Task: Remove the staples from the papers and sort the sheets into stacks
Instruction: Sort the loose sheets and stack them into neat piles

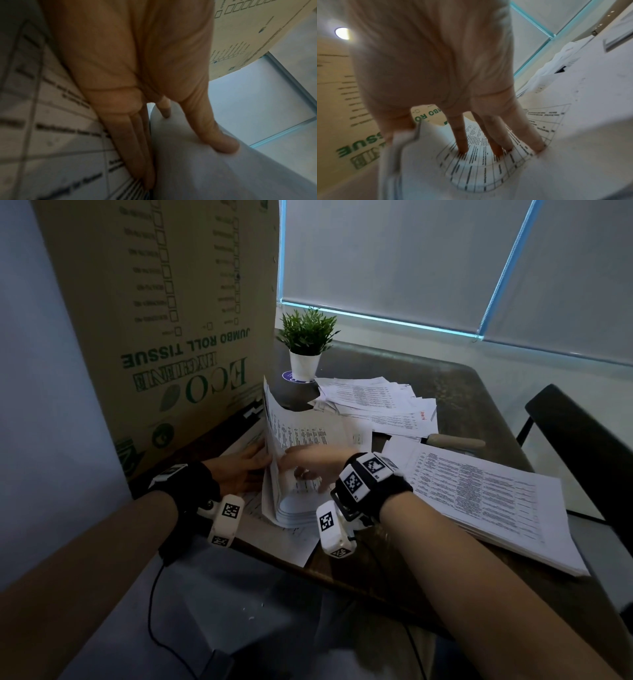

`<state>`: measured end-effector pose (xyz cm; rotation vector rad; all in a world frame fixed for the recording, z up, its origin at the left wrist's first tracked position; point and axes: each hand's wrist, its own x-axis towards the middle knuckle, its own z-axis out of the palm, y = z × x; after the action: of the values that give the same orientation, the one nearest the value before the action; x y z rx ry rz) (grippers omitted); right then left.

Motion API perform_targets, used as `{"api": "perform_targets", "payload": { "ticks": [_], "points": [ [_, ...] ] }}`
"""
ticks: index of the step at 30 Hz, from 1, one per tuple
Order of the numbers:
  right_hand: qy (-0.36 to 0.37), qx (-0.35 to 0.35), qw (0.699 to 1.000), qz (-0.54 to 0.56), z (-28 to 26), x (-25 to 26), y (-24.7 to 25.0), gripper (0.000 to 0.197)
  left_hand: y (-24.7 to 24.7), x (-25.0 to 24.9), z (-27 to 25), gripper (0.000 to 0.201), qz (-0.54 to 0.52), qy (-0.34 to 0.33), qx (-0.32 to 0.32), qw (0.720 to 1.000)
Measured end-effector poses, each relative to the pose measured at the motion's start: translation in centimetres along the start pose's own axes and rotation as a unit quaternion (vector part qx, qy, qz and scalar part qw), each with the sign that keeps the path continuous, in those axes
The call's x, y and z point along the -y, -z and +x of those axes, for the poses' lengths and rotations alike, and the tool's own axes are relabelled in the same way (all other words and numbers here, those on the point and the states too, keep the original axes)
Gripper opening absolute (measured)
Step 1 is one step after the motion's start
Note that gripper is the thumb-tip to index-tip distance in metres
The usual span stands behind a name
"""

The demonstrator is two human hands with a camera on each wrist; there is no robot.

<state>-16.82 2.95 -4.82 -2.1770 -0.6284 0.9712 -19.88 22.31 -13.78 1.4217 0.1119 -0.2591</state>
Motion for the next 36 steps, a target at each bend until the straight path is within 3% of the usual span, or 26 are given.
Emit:
{"api": "perform_targets", "payload": {
  "ticks": [5,8,10,11,12,13,15,17,18,19,21,22,24,26,28,31,33,36],
  "points": [
    [0.015,-0.065,0.987,-0.149,0.8,0.3,-0.6,0.042,-0.2,0.1,0.0,0.099,-0.010,-0.010,-0.005,1.000],
    [0.001,-0.107,0.987,-0.118,0.6,-0.2,0.3,0.032,-0.9,-0.7,-0.8,0.073,-0.011,-0.005,-0.044,0.999],
    [-0.019,-0.130,0.987,-0.095,0.3,-1.0,1.7,0.039,-1.1,-2.1,-1.0,0.038,0.011,-0.044,-0.172,0.984],
    [-0.021,-0.147,0.985,-0.082,0.2,-1.3,2.4,0.041,-1.0,-3.1,-1.1,0.027,0.046,-0.077,-0.269,0.959],
    [-0.014,-0.168,0.984,-0.053,-0.1,-1.5,2.9,0.042,-0.8,-4.1,-1.1,0.024,0.073,-0.113,-0.349,0.927],
    [0.008,-0.189,0.982,-0.024,-0.3,-1.5,3.2,0.043,-0.7,-5.3,-1.1,0.027,0.077,-0.136,-0.378,0.913],
    [0.092,-0.229,0.968,-0.033,-1.0,-0.9,3.3,0.041,-0.7,-7.5,-1.0,0.053,-0.028,-0.087,-0.301,0.949],
    [0.170,-0.259,0.939,-0.147,-1.7,-0.1,2.6,0.035,-1.5,-9.3,-1.0,0.080,-0.107,0.014,-0.171,0.979],
    [0.203,-0.271,0.919,-0.203,-2.2,0.2,1.9,0.033,-2.4,-9.9,-1.2,0.079,-0.101,0.039,-0.116,0.987],
    [0.228,-0.276,0.903,-0.237,-2.6,0.4,1.2,0.034,-2.8,-10.2,-0.7,0.066,-0.084,0.035,-0.088,0.992],
    [0.254,-0.236,0.906,-0.244,-3.2,0.4,0.8,0.039,-4.4,-10.8,-0.4,0.022,0.004,0.022,-0.147,0.989],
    [0.250,-0.188,0.924,-0.221,-3.5,0.2,1.3,0.041,-4.5,-10.8,-0.3,0.014,0.052,0.020,-0.209,0.976],
    [0.201,-0.070,0.972,-0.101,-4.7,-0.6,3.0,0.052,-3.8,-10.7,-0.3,0.017,0.146,-0.002,-0.303,0.942],
    [0.154,-0.076,0.985,0.011,-5.2,-2.2,5.6,0.068,-3.2,-10.8,-0.6,0.032,0.185,-0.049,-0.349,0.917],
    [0.128,-0.203,0.970,0.034,-5.7,-4.0,8.2,0.086,-3.8,-11.7,-1.5,0.043,0.191,-0.119,-0.351,0.909],
    [0.093,-0.348,0.924,0.129,-5.2,-6.9,11.7,0.104,-5.9,-14.7,-2.9,0.037,0.166,-0.237,-0.295,0.911],
    [0.112,-0.338,0.897,0.261,-5.3,-8.0,13.6,0.119,-7.3,-16.8,-3.1,0.037,0.141,-0.296,-0.253,0.910],
    [0.196,-0.290,0.856,0.380,-7.1,-8.1,15.7,0.111,-10.8,-18.9,-2.1,0.036,0.099,-0.358,-0.204,0.906]
  ]
}}
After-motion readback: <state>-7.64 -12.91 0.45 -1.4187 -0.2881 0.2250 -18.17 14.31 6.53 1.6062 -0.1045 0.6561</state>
